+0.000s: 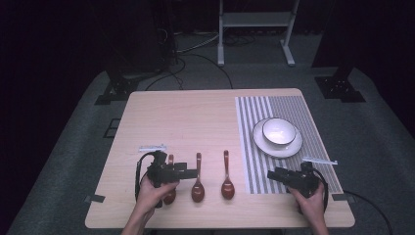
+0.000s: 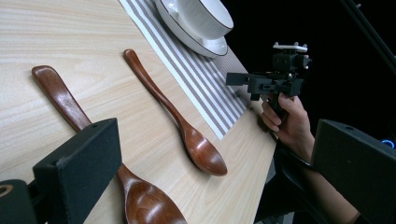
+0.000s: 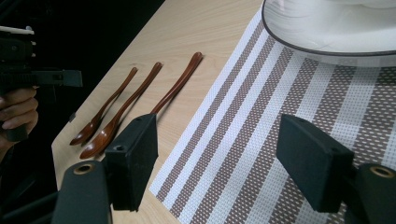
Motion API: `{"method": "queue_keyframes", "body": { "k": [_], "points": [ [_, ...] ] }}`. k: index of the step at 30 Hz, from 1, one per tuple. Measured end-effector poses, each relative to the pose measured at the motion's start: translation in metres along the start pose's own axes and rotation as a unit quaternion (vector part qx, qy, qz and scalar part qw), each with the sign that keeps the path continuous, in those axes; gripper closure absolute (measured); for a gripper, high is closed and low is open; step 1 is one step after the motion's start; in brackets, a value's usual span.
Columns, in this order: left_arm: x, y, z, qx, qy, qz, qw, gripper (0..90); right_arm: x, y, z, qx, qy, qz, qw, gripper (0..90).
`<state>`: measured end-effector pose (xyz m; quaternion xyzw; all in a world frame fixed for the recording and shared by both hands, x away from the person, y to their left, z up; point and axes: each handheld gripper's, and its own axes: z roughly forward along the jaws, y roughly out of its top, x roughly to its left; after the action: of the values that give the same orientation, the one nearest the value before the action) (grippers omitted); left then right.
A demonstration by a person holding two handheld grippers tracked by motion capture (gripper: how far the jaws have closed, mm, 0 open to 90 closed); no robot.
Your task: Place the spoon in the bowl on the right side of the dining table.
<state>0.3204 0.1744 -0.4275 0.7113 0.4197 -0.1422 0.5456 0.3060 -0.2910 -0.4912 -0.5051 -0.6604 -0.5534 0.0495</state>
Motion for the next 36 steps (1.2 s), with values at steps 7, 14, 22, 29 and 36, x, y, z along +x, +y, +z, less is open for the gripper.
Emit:
{"method": "queue_keyframes", "body": {
  "k": [7,14,22,29,36],
  "points": [
    [-0.001,0.0,0.004,0.007,-0.004,0.002,1.0,0.8,0.0,0.0,0.0,0.0,-0.003,-0.002,1.0,28.4],
    [-0.004,-0.002,0.01,0.014,-0.01,0.001,0.9999,0.8,0.0,0.0,0.0,-0.001,-0.004,-0.003,1.0,28.4],
    [-0.006,-0.005,0.019,0.025,-0.021,-0.002,0.9995,0.8,0.001,0.0,0.002,0.002,-0.004,-0.004,1.0,28.1],
    [-0.009,-0.008,0.025,0.033,-0.03,-0.001,0.999,0.8,0.002,0.0,0.003,0.002,-0.005,-0.004,1.0,28.1],
    [-0.016,-0.012,0.038,0.051,-0.039,0.005,0.998,0.8,0.002,0.0,0.004,0.005,-0.005,-0.005,1.0,28.1]
  ]
}}
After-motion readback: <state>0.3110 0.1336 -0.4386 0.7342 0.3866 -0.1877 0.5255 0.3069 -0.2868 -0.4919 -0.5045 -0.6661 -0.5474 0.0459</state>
